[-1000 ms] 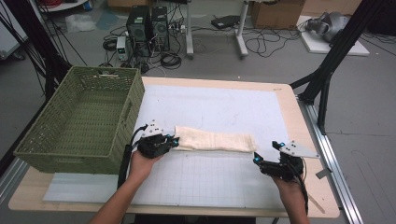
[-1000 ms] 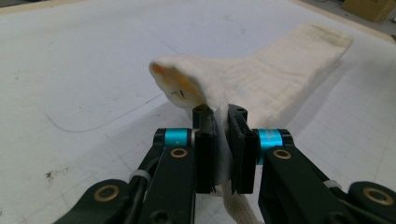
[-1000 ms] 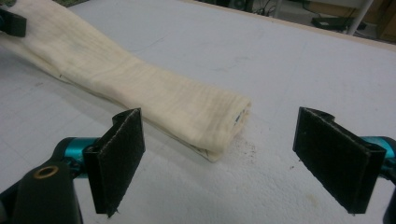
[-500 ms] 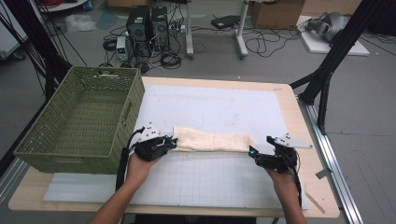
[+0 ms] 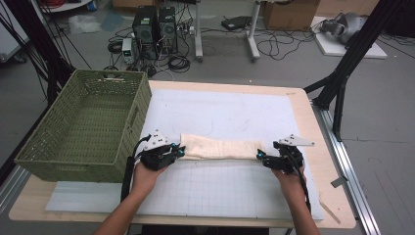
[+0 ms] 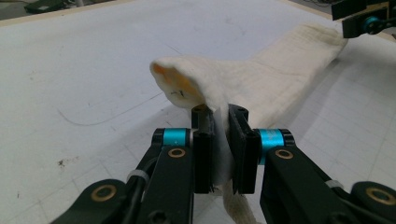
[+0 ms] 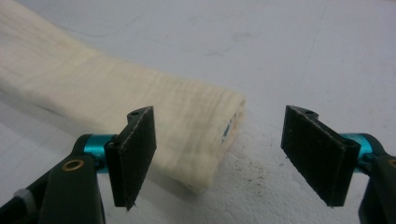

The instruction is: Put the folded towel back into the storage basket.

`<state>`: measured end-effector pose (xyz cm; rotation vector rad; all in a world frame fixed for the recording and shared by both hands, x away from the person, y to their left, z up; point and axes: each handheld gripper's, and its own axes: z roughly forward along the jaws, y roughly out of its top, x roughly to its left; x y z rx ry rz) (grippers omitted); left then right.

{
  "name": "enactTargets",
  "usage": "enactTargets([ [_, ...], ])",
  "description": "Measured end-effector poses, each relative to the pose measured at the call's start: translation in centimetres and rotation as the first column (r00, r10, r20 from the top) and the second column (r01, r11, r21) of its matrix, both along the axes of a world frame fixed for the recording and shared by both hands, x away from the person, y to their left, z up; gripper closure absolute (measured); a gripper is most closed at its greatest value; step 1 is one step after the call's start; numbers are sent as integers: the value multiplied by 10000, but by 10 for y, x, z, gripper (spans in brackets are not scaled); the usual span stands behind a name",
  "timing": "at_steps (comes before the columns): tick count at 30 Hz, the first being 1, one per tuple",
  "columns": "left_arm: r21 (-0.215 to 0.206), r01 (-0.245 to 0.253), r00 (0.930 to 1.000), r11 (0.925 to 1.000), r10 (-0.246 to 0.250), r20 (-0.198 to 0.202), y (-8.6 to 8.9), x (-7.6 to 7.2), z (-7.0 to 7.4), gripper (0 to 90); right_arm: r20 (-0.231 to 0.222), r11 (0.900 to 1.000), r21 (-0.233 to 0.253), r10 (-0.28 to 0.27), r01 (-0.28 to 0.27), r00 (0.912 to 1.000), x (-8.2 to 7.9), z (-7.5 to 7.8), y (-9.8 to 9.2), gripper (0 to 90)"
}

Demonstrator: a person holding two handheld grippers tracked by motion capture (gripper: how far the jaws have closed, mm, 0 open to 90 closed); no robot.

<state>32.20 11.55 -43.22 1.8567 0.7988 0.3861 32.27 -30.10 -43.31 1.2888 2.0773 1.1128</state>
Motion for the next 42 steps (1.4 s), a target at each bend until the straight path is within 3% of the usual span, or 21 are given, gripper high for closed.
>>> enactTargets([
  [9, 57, 51, 10000, 10000, -51, 73, 0, -1, 0, 804, -590, 9986, -335, 381, -401, 9975, 8, -13, 10, 332],
  [14, 118, 58, 9999, 9999, -60, 148, 0, -2, 1, 804, -857, 9988, -214, 426, -446, 9954, 9, -17, 9, 399],
  [19, 50, 75, 9998, 10000, -76, 170, 0, -3, 1, 804, -932, 9978, -7, 655, -659, 9935, 7, -17, 11, 530],
  [21, 35, 111, 9998, 9999, -112, 168, 0, -3, 1, 804, -1029, 9961, 363, 836, -803, 9912, 5, -18, 10, 636],
  [26, 3, 122, 9998, 9999, -122, 149, 1, -3, 2, 802, -1223, 9940, 738, 899, -813, 9884, 4, -18, 10, 698],
  [35, -32, 138, 9998, 9999, -137, 111, 1, -3, 1, 802, -1213, 9917, 885, 1037, -933, 9872, 4, -18, 10, 761],
  [38, -45, 141, 9998, 9999, -141, 155, 2, -3, 2, 802, -1140, 9924, 724, 1075, -997, 9877, 3, -17, 10, 777],
  [42, -99, 150, 9996, 9998, -147, 239, 3, -3, 3, 803, -603, 9922, 88, 1250, -1247, 9903, 0, -14, 12, 797],
])
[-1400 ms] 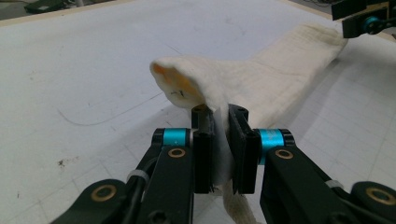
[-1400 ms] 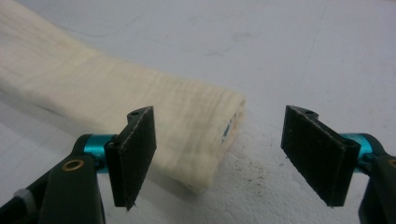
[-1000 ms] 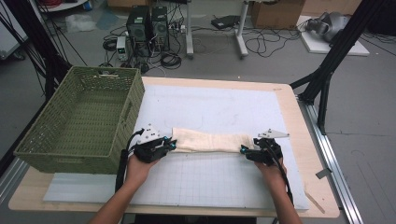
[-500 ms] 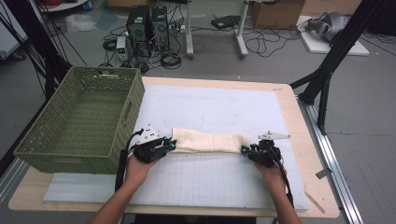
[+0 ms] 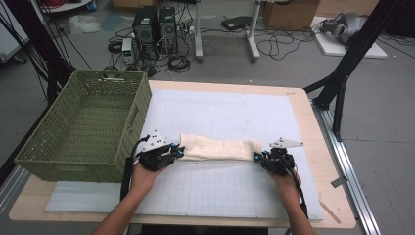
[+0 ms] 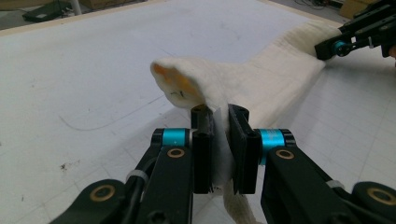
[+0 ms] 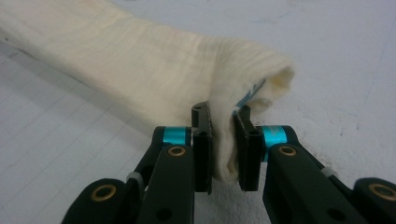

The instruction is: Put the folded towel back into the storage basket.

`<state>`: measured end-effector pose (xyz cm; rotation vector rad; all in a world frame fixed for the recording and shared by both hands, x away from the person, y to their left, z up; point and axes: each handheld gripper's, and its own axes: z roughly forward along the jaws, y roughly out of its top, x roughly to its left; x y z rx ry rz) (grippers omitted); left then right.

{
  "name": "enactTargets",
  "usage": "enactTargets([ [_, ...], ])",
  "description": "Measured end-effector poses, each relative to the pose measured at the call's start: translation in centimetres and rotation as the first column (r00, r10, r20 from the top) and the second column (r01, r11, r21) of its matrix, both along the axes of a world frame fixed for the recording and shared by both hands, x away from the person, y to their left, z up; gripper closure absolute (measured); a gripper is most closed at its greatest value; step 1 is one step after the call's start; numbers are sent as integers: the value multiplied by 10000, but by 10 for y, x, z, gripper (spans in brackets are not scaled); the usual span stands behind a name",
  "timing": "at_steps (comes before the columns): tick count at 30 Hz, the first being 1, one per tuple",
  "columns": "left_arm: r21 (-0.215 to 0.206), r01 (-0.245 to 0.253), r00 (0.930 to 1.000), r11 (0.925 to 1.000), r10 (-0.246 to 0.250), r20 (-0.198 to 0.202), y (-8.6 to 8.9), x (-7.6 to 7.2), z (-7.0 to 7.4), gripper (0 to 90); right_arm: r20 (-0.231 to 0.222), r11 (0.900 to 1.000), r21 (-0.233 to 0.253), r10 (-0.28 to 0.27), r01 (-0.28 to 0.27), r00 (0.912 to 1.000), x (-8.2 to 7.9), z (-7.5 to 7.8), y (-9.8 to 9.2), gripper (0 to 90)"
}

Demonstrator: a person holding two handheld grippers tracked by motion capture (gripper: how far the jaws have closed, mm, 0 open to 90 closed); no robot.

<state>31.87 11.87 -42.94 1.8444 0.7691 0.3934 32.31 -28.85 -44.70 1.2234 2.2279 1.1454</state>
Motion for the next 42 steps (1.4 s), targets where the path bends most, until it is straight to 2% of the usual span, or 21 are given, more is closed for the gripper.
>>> enactTargets([
  [2, -71, 0, 10000, 10000, 1, 38, 0, 0, 1, 803, 117, 9999, -90, 61, -60, 9999, -1, 1, 0, 798],
  [4, -146, -3, 10000, 9999, 4, 65, 1, -1, 2, 803, 484, 9996, -211, 205, -195, 9986, -3, 4, 0, 799],
  [5, -153, 19, 10000, 9999, -18, 88, 1, -1, 3, 803, 828, 9993, -253, 289, -269, 9961, -4, 7, -1, 799],
  [7, -253, 20, 9999, 9997, -17, 103, 1, -2, 4, 803, 976, 9993, -259, 302, -278, 9948, -5, 9, -2, 799],
  [8, -289, 53, 9999, 9996, -49, 132, 1, -2, 5, 803, 1236, 9994, -193, 317, -295, 9918, -6, 11, -5, 800],
  [13, -547, 183, 9989, 9983, -160, 430, 2, -5, 14, 803, 1531, 9995, 51, 295, -307, 9878, -8, 16, -10, 801],
  [17, -788, 256, 9973, 9966, -201, 703, 3, -8, 22, 804, 2061, 9990, 247, 311, -370, 9780, -11, 26, -13, 801],
  [23, -990, 408, 9944, 9942, -307, 1013, 5, -13, 30, 804, 2283, 9976, 578, 231, -373, 9733, -13, 33, -17, 803],
  [24, -1041, 442, 9940, 9936, -333, 1040, 4, -13, 31, 804, 2409, 9972, 650, 210, -377, 9703, -12, 35, -18, 803],
  [30, -1183, 466, 9925, 9919, -325, 1182, 7, -17, 35, 804, 2592, 9952, 884, 171, -414, 9657, -12, 42, -18, 803],
  [38, -1459, 348, 9907, 9887, -149, 1350, 14, -22, 46, 806, 2839, 9942, 845, 397, -663, 9580, -10, 51, -14, 804],
  [42, -1306, 344, 9883, 9908, -143, 1516, 16, -30, 54, 807, 2939, 9930, 914, 452, -752, 9548, -5, 56, -11, 804],
])
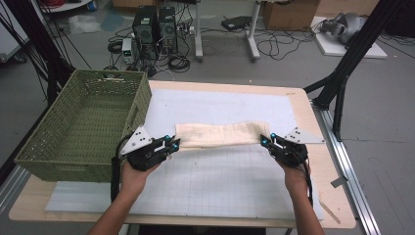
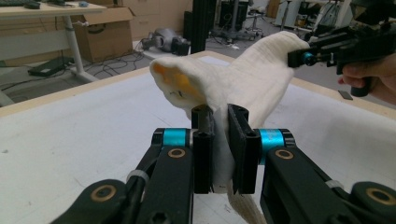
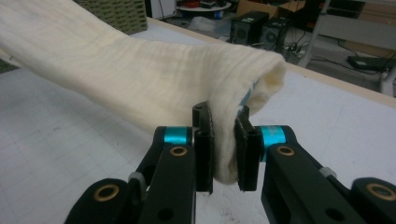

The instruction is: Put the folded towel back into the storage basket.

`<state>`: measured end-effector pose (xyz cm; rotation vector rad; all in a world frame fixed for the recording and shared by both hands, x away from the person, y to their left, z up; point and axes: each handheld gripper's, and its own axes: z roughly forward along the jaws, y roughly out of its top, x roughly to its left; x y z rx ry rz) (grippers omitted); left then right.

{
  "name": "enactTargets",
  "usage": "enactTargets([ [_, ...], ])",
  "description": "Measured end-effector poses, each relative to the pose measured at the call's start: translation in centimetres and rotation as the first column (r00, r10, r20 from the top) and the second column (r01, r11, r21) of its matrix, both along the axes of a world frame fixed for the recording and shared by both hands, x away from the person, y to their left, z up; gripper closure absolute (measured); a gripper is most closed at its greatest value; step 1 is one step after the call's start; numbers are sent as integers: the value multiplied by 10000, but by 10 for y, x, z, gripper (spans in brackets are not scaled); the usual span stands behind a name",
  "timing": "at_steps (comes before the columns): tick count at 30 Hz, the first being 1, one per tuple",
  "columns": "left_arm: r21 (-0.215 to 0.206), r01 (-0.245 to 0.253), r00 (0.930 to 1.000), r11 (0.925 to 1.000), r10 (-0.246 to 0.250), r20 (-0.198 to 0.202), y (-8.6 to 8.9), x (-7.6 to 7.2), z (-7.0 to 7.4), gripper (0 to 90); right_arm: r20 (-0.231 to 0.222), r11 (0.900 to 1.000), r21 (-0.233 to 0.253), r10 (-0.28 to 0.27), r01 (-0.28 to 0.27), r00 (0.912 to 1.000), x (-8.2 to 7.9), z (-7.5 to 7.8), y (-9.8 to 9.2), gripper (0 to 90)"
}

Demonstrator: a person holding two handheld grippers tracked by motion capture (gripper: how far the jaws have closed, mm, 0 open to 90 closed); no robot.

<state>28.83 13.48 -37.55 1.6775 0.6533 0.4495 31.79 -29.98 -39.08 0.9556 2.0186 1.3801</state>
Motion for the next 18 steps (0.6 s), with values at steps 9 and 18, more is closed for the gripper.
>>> enactTargets([
  [9, 9, -240, 9989, 9997, 239, 395, 9, -13, 14, 812, 126, 9998, 19, 177, -177, 9998, 13, 15, 14, 804],
  [18, -284, -518, 9970, 9983, 534, 569, 25, -20, 19, 812, 401, 9988, -246, 427, -417, 9983, 31, 34, 35, 804],
])
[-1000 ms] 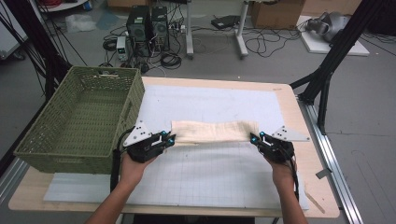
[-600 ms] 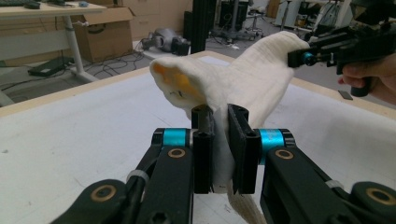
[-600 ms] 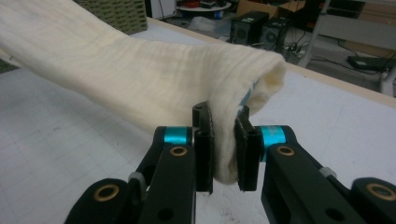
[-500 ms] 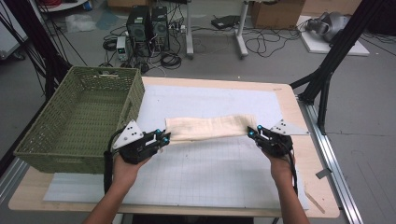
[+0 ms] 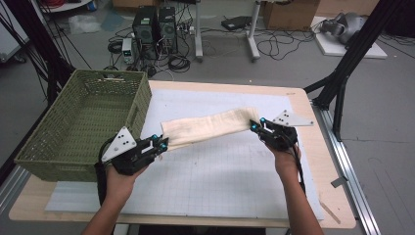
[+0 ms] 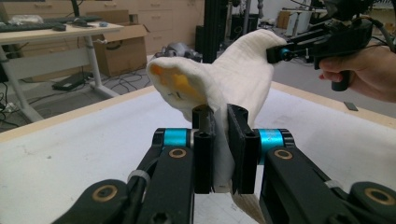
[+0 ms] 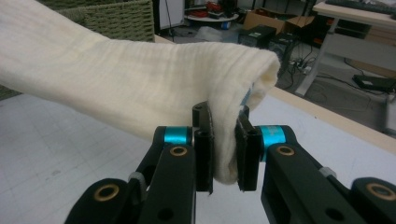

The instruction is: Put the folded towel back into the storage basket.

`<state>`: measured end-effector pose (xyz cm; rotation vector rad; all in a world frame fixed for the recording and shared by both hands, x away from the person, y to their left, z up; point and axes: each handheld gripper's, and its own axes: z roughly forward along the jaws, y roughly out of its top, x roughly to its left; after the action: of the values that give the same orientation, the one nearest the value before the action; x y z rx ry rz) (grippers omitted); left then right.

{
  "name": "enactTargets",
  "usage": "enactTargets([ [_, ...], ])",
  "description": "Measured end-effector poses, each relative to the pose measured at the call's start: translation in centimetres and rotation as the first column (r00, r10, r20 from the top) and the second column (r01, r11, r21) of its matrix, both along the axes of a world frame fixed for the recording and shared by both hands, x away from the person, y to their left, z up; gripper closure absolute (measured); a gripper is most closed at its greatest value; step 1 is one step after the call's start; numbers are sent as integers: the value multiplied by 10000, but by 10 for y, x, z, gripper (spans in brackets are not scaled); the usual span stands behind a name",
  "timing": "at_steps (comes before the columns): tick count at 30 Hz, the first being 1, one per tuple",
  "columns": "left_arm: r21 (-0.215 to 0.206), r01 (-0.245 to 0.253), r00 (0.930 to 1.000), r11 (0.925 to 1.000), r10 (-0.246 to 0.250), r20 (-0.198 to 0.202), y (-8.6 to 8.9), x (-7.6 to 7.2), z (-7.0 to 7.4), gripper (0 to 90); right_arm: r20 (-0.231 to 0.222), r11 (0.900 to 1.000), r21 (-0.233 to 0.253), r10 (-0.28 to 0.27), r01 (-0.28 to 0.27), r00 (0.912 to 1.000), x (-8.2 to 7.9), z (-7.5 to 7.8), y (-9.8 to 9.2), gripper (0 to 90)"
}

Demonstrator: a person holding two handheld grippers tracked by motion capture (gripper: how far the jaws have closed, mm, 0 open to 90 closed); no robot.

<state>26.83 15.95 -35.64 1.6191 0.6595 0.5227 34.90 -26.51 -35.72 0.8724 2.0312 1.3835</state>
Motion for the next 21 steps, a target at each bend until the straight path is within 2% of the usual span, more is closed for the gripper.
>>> enactTargets([
  [13, -404, -343, 9990, 9986, 354, 273, 14, -4, 13, 813, 161, 9998, -61, 192, -191, 9997, 28, 22, 26, 805],
  [16, -424, -478, 9985, 9980, 489, 264, 17, -4, 14, 814, 227, 9995, -209, 258, -253, 9994, 34, 27, 33, 805],
  [21, -462, -634, 9972, 9969, 652, 373, 23, -6, 18, 814, 213, 9994, -147, 330, -327, 9992, 42, 33, 43, 804],
])
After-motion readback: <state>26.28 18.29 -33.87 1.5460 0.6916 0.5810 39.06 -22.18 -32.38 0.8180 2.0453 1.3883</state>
